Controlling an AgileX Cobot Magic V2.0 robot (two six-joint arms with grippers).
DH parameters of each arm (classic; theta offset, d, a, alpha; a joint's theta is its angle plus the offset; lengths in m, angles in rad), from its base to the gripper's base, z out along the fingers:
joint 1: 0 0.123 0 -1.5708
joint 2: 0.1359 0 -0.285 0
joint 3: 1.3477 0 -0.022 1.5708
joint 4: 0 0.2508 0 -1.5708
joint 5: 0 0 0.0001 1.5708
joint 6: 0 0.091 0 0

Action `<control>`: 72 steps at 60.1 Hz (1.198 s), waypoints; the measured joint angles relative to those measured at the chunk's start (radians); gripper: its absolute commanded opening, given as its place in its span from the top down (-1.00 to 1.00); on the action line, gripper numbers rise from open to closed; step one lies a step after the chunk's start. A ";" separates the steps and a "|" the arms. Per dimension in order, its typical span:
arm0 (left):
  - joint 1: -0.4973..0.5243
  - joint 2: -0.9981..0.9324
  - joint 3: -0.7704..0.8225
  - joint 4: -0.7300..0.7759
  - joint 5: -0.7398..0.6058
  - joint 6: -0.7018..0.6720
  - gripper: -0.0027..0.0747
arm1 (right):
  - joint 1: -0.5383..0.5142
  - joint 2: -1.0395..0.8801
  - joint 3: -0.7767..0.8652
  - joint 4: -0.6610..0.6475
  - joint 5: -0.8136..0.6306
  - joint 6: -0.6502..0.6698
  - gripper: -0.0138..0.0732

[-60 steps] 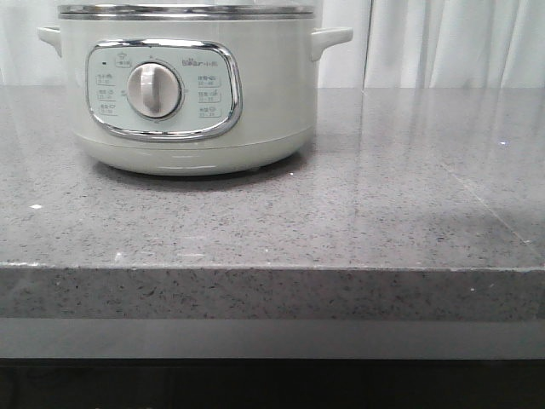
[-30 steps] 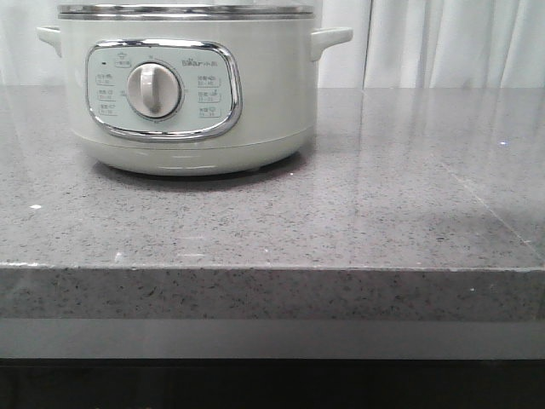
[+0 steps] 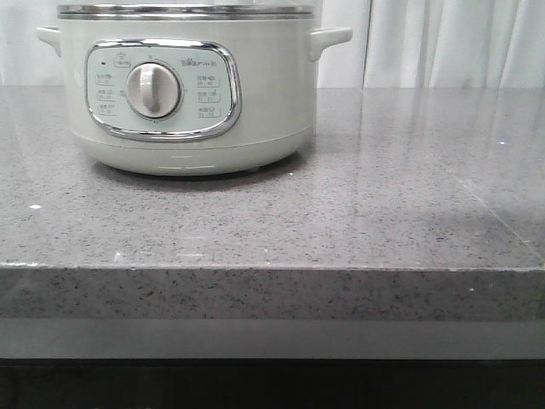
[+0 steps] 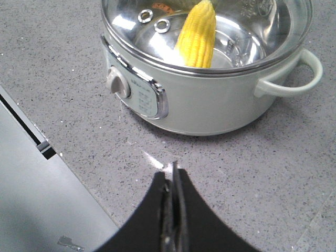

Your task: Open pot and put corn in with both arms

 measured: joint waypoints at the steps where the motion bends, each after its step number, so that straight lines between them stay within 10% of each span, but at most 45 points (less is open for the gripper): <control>1: 0.000 0.000 0.008 0.000 -0.009 0.000 0.98 | 0.000 0.000 0.000 0.000 0.000 0.000 0.96; 72: 0.006 0.000 0.053 -0.004 -0.158 0.000 0.98 | -0.002 -0.004 0.007 -0.002 -0.013 0.000 0.96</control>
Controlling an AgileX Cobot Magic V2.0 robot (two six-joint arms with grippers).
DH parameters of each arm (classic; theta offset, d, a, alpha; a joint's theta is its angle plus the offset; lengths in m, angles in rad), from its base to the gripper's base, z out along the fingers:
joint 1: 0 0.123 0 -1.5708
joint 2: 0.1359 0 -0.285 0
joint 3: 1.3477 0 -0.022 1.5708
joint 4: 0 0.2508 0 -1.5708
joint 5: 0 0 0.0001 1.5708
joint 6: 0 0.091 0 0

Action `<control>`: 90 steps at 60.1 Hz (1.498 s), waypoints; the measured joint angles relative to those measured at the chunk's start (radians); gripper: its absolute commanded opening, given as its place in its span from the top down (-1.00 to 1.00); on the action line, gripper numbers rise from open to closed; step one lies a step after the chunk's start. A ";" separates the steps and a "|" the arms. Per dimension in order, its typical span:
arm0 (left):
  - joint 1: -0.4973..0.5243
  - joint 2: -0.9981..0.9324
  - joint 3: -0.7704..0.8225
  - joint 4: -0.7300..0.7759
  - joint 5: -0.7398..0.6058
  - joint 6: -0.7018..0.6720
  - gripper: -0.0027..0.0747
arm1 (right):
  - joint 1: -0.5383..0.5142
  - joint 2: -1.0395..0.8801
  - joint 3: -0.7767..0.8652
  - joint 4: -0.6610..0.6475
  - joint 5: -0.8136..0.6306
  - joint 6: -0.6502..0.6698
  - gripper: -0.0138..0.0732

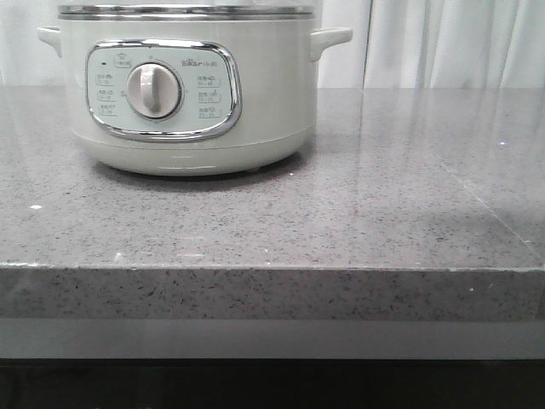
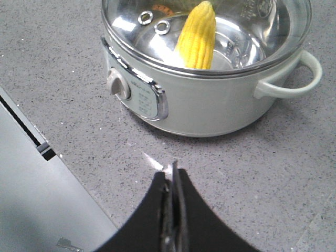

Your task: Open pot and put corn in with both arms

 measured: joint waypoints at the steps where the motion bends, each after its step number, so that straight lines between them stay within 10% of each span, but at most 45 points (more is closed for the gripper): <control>1: 0.000 0.000 0.000 0.000 0.000 0.000 0.98 | -0.002 -0.003 0.003 0.000 -0.005 0.000 0.96; 56: 0.000 0.000 0.000 0.000 0.000 0.000 0.98 | -0.522 -0.831 0.737 0.047 -0.412 -0.004 0.96; 90: 0.000 0.000 0.000 0.000 0.000 0.000 0.98 | -0.566 -1.059 1.092 0.061 -0.586 -0.004 0.96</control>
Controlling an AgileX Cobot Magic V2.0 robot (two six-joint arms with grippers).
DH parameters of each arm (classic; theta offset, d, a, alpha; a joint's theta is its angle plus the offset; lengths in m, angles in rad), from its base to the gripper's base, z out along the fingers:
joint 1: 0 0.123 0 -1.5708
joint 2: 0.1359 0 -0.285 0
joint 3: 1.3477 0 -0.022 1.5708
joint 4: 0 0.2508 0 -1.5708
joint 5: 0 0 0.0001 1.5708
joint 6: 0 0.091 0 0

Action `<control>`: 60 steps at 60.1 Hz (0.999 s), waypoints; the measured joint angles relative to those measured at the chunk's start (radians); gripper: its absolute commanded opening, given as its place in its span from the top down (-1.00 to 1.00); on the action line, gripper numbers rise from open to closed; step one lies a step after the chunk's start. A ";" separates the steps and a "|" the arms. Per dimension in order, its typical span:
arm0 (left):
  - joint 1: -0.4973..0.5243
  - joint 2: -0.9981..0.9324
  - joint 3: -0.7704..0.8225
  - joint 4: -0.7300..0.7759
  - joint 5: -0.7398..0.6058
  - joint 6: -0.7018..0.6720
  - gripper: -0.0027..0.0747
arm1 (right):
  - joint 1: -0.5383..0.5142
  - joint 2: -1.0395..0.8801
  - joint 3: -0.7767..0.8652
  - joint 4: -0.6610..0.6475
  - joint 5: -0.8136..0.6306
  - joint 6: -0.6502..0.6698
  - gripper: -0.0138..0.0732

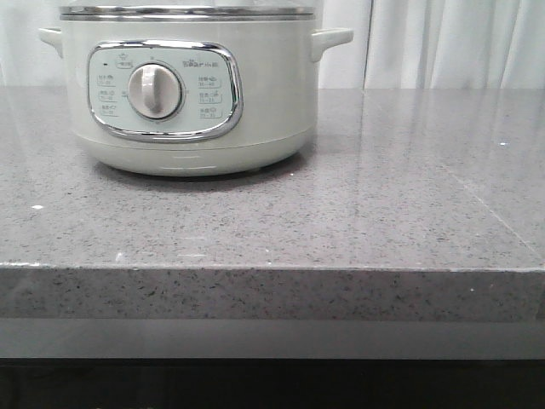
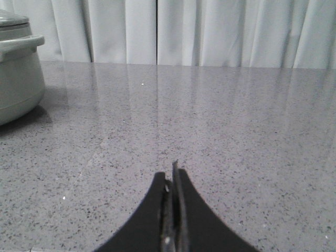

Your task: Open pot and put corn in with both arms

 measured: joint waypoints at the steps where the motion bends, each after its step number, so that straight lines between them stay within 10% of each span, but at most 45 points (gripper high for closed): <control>1: 0.000 0.000 0.000 0.000 0.000 0.000 0.98 | 0.000 0.000 0.002 0.000 -0.003 0.000 0.96; 34: 0.000 0.000 0.000 0.000 0.000 0.000 0.98 | 0.000 0.000 0.006 -0.020 -0.006 0.008 0.96; 60: 0.000 0.000 0.000 0.000 0.000 0.000 0.98 | 0.000 0.000 0.006 -0.270 -0.086 0.330 0.96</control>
